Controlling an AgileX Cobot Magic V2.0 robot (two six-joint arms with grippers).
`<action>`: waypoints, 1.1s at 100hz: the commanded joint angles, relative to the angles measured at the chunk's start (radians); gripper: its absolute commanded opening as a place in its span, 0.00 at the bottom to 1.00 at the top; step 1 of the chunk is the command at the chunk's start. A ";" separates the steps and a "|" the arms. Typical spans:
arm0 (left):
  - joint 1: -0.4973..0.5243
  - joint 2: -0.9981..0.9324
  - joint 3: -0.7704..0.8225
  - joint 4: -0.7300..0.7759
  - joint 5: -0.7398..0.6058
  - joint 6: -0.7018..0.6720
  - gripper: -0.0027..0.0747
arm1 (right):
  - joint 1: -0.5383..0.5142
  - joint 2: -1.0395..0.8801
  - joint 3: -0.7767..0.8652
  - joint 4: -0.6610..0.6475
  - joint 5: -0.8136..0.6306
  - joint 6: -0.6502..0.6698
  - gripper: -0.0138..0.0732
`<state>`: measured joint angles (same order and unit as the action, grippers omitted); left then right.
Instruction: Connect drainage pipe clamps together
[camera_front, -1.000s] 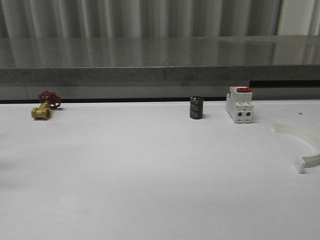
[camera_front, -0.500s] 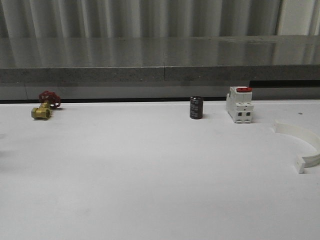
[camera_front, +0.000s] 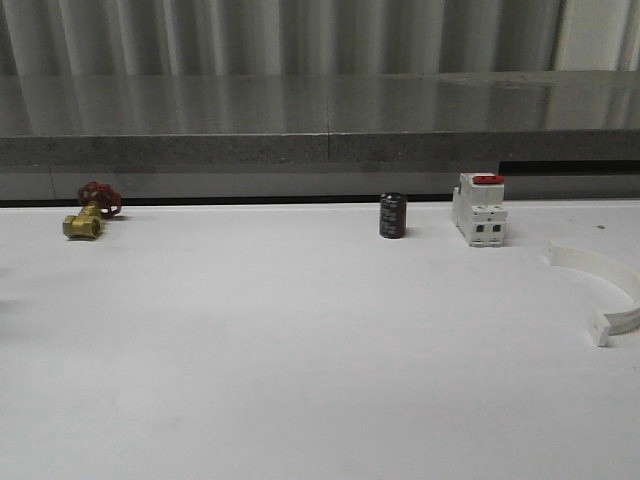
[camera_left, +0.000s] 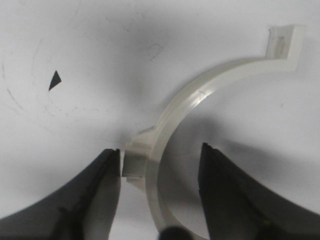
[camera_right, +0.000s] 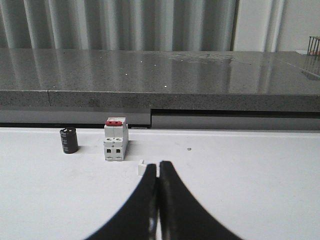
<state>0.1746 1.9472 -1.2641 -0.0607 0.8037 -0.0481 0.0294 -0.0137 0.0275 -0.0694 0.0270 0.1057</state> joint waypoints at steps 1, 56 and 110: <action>0.005 -0.048 -0.024 -0.005 -0.020 -0.007 0.32 | -0.004 -0.016 -0.017 -0.002 -0.077 -0.003 0.15; -0.025 -0.116 -0.029 -0.003 -0.038 -0.002 0.01 | -0.004 -0.016 -0.017 -0.002 -0.077 -0.003 0.15; -0.367 -0.208 -0.027 -0.042 -0.069 -0.192 0.01 | -0.004 -0.016 -0.017 -0.002 -0.077 -0.003 0.15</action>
<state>-0.1305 1.7876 -1.2641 -0.0794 0.7948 -0.1611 0.0294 -0.0137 0.0275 -0.0694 0.0270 0.1057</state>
